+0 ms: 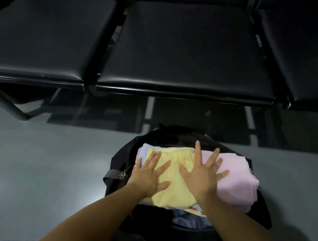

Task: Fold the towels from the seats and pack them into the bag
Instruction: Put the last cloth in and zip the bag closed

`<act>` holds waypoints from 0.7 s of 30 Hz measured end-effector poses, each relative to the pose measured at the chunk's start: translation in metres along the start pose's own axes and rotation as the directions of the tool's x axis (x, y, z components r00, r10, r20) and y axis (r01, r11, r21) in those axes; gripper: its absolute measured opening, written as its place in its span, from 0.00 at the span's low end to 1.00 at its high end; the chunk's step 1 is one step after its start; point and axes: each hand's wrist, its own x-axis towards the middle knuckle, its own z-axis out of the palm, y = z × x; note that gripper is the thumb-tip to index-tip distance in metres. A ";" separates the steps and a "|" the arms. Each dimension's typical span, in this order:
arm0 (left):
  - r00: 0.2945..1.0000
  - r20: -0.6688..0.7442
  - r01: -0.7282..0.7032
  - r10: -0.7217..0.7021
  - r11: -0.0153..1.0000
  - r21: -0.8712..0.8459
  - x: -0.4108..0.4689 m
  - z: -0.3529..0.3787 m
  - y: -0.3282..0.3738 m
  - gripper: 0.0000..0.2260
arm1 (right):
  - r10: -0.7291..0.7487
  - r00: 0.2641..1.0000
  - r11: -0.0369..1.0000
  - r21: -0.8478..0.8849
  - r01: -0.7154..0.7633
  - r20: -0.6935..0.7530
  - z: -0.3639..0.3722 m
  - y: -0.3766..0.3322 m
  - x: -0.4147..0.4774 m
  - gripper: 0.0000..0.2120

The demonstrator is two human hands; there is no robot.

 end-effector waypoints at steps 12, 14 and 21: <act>0.982 -0.183 -0.010 -0.044 0.958 -0.286 -0.018 0.000 -0.015 0.37 | -0.184 0.978 0.983 0.000 0.184 0.096 0.016 -0.011 0.003 0.36; 0.966 -0.238 -0.004 -0.104 0.910 -0.414 -0.007 -0.021 -0.020 0.29 | -0.178 0.970 0.984 0.032 0.175 0.163 0.010 -0.012 0.010 0.39; 0.961 -0.164 0.112 -0.222 0.858 -0.502 0.082 -0.091 -0.067 0.12 | -0.188 0.972 0.980 -0.036 0.195 0.139 0.011 -0.011 0.007 0.42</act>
